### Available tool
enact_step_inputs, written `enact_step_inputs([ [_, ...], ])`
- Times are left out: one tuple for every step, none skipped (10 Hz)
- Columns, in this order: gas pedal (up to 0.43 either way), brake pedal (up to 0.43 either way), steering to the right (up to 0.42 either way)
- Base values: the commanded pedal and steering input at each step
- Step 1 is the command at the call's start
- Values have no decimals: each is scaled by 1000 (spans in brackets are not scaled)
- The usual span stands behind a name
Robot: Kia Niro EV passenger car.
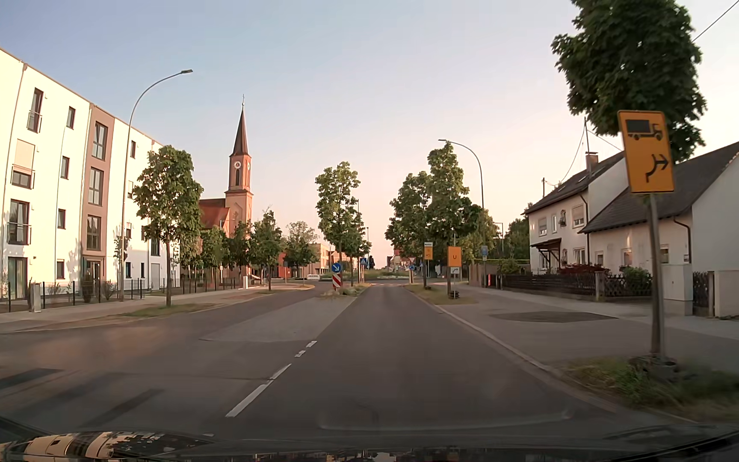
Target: Follow the waypoints while adhering to traffic rules and regulations
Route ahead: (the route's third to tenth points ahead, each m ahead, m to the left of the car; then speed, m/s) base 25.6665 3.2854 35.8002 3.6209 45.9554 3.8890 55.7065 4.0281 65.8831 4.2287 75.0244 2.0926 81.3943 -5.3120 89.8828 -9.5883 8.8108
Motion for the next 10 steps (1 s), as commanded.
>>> enact_step_inputs([
  [189,12,-22],
  [177,18,-17],
  [177,18,-12],
  [177,18,-8],
  [177,18,-6],
  [177,18,-5],
  [177,18,-5],
  [177,18,-5],
  [169,18,-5],
  [169,12,-5],
])
